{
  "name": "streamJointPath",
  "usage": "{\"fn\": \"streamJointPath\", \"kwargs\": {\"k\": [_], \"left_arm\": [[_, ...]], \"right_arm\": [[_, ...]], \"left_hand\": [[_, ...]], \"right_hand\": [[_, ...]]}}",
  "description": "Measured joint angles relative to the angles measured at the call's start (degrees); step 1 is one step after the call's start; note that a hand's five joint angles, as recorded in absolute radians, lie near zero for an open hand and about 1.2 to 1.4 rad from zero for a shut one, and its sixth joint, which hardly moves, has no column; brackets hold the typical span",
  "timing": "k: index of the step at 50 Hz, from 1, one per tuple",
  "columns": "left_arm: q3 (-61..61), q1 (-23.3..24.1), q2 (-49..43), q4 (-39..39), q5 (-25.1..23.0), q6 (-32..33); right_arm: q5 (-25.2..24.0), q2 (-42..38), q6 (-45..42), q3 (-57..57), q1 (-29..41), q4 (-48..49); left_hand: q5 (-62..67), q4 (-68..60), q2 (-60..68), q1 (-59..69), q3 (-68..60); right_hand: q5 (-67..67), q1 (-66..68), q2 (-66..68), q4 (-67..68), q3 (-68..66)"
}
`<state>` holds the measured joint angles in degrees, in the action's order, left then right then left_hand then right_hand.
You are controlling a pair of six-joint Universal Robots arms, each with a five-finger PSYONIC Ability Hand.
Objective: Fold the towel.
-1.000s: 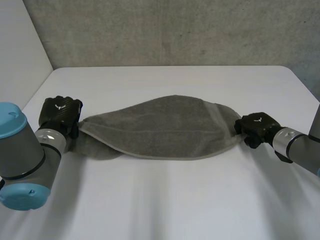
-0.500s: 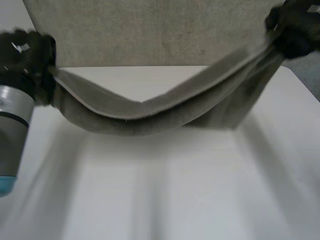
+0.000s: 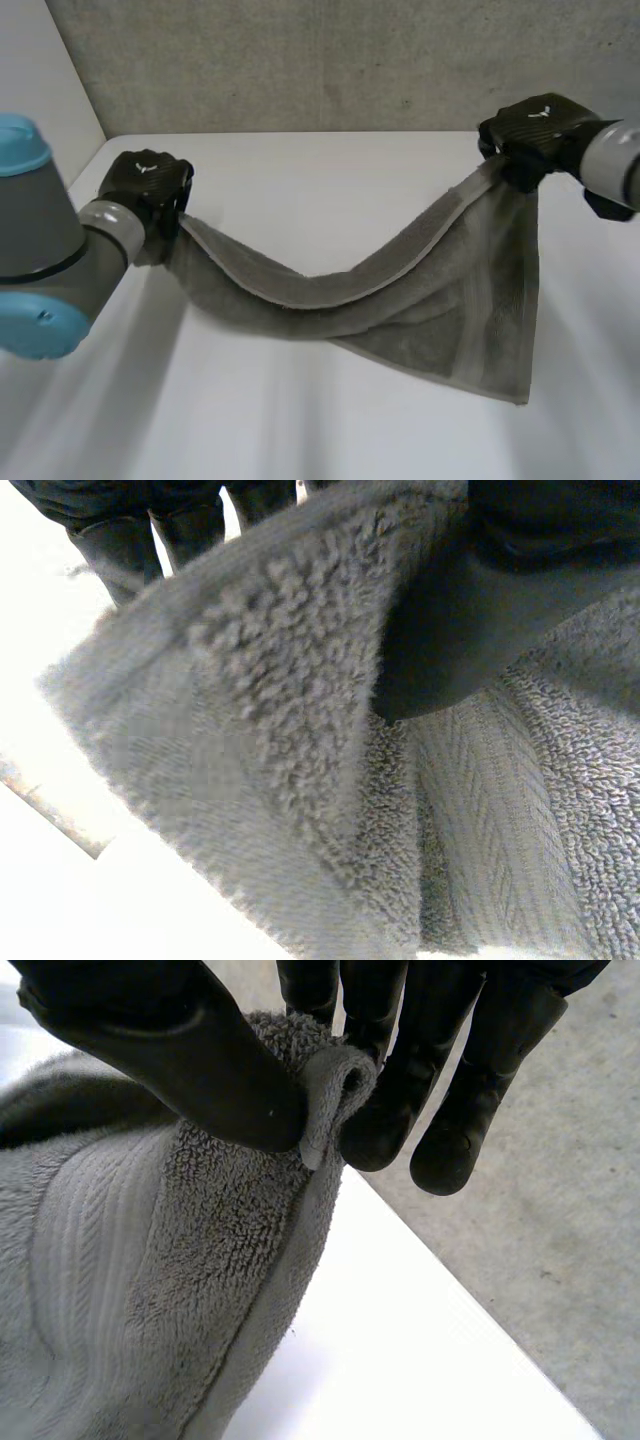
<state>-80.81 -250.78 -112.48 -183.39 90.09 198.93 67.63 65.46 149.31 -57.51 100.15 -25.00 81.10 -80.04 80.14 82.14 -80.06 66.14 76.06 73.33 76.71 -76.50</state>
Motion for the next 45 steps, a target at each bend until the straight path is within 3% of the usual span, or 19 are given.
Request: {"fn": "streamJointPath", "kwargs": {"k": [4, 7, 10, 14, 17, 23, 29, 35, 40, 45], "left_arm": [[6.14, 0.02, -2.18, -0.04, 0.12, -0.83], [11.86, -0.04, -1.83, -1.00, 0.04, -3.32], [16.88, -0.37, 0.16, -2.63, -0.09, -7.72], [19.74, -0.80, 2.44, -3.80, -0.24, -13.21], [19.12, -1.01, 3.54, -3.85, -0.42, -16.79], [12.19, -1.06, 3.53, -3.03, -1.16, -16.92], [2.48, -1.68, -0.64, -3.77, -2.57, -10.35], [-4.14, -3.46, -7.42, -5.35, -3.06, -1.17], [-6.53, -4.02, -9.28, -6.36, -3.05, 1.71], [-8.15, -3.56, -8.42, -7.78, -3.05, 2.19]], "right_arm": [[2.25, -2.45, 0.64, 3.16, 1.54, 6.18], [4.66, -1.42, 3.45, 3.55, 2.29, 16.58], [7.13, 2.57, 7.84, 1.21, 2.38, 28.42], [7.87, 6.85, 11.48, -2.36, 1.95, 34.84], [6.45, 8.40, 12.55, -5.00, 1.62, 33.37], [2.27, 7.38, 9.95, -9.18, 1.61, 22.41], [0.46, 5.58, 2.01, -18.34, 1.95, 15.98], [0.36, 3.54, -2.97, -27.73, 1.55, 17.34], [0.46, 2.33, -3.76, -30.90, 1.32, 18.90], [0.51, 2.07, -3.58, -31.37, 1.34, 19.36]], "left_hand": [[0.12, -0.49, 0.60, 0.01, -0.94], [0.13, -0.70, 0.67, 0.01, -1.38], [0.13, -0.70, 0.67, 0.01, -1.51], [0.12, -0.70, 0.67, 0.00, -1.51], [0.09, -0.70, 0.67, 0.00, -1.38], [-1.67, 1.50, -1.46, -1.51, 1.41], [-6.99, 6.34, -6.46, -8.47, 6.15], [-16.09, 15.02, -15.14, -17.12, 14.62], [-29.95, 28.88, -28.90, -30.92, 28.93], [-36.54, 34.54, -34.96, -36.97, 35.34]], "right_hand": [[0.00, 0.00, 0.00, 0.00, -0.01], [0.00, 0.01, 0.00, 0.00, -0.07], [0.00, 0.01, 0.00, 0.00, -0.07], [0.00, 0.03, 0.00, 0.00, -0.25], [0.01, 0.01, 0.00, 0.00, -0.27], [0.08, 0.01, 0.00, 0.00, -0.28], [0.10, 0.01, 0.00, 0.00, -0.29], [0.10, 0.01, 0.00, 0.00, -0.30], [0.11, 0.01, 0.00, 0.00, -0.30], [0.11, 0.02, 0.00, 0.00, -0.30]]}}
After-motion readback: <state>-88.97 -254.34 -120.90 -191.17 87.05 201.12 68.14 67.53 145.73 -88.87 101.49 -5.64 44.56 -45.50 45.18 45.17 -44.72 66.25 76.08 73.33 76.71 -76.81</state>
